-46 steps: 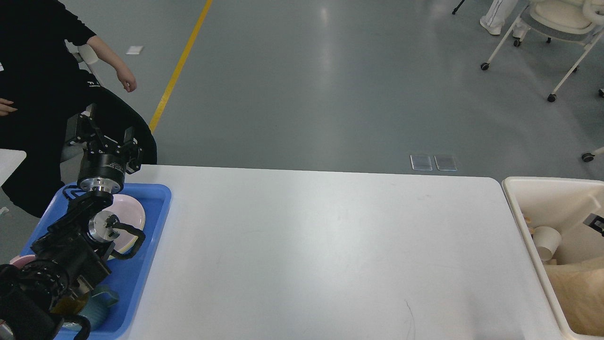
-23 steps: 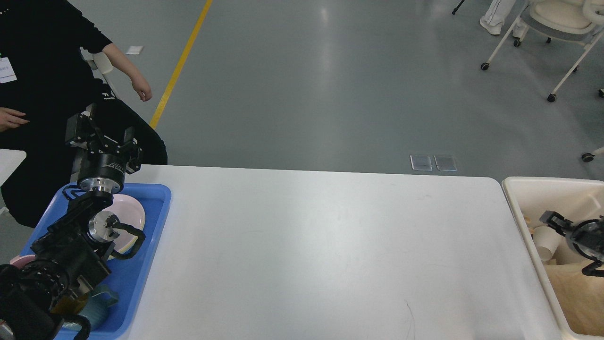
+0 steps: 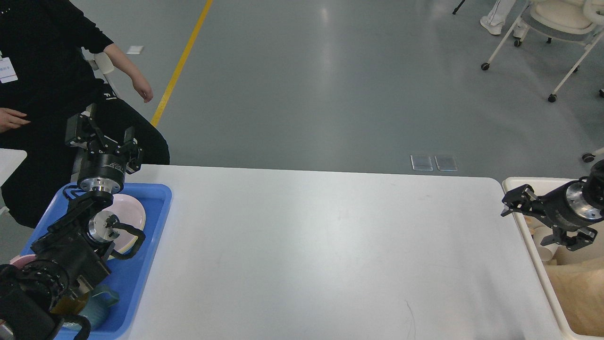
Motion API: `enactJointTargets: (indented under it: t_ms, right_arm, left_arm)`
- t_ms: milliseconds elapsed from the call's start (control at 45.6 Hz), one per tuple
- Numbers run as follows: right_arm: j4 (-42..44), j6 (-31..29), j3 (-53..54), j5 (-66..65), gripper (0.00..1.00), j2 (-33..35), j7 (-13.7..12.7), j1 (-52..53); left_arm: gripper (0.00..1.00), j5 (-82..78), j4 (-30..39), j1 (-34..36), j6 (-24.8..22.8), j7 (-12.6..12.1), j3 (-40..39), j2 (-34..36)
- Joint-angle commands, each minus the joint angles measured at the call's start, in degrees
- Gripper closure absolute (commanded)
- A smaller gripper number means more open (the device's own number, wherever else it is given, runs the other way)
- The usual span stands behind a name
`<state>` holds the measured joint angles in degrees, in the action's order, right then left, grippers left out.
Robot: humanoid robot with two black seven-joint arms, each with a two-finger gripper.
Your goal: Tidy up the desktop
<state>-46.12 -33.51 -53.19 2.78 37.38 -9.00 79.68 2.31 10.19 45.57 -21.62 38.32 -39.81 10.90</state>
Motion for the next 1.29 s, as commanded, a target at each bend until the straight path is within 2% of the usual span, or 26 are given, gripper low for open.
enactJointTargets:
  t_ms: [0,219,482,592,724,943,1031,1118,1272]
  right_arm:
    - [-0.11,-6.04,0.02,5.65,0.00,2.96,-0.05,2.23]
    - [-0.11,-6.57,-1.91,7.85,0.00,7.00,-0.32,4.51]
    - [-0.11,-6.74,-7.01,7.59,0.00,7.62,-0.41,14.18]
    - [0.24,-6.74,-7.54,6.80,0.00,7.62,-0.41,15.06]
    - [0.33,-6.66,-8.24,7.24,0.00,7.62,-0.41,13.05]
    - [2.08,-4.90,-2.01,15.06,0.00,8.24,-0.41,-0.39]
    - [3.32,-2.54,1.33,15.50,0.00,7.71,-0.49,-4.44]
    - [4.19,3.17,2.22,15.59,0.02,6.84,-0.58,-6.29]
    - [6.83,10.83,0.99,15.94,0.00,0.51,-1.20,-7.17]
  left_arm:
    - [0.04,0.06,0.00,0.05,0.00,0.00,0.00,0.00]
    - [0.04,0.06,0.00,-0.04,0.00,0.00,0.00,0.00]
    - [0.04,-0.03,0.00,0.05,0.00,0.00,0.00,0.00]
    - [0.04,-0.03,0.00,-0.04,0.00,0.00,0.00,0.00]
    - [0.04,-0.03,0.00,-0.04,0.00,0.00,0.00,0.00]
    - [0.04,0.06,0.00,-0.04,0.00,0.00,0.00,0.00]
    - [0.04,-0.03,0.00,-0.04,0.00,0.00,0.00,0.00]
    - [0.04,0.06,0.00,0.05,0.00,0.00,0.00,0.00]
    - [0.04,0.06,0.00,0.05,0.00,0.00,0.00,0.00]
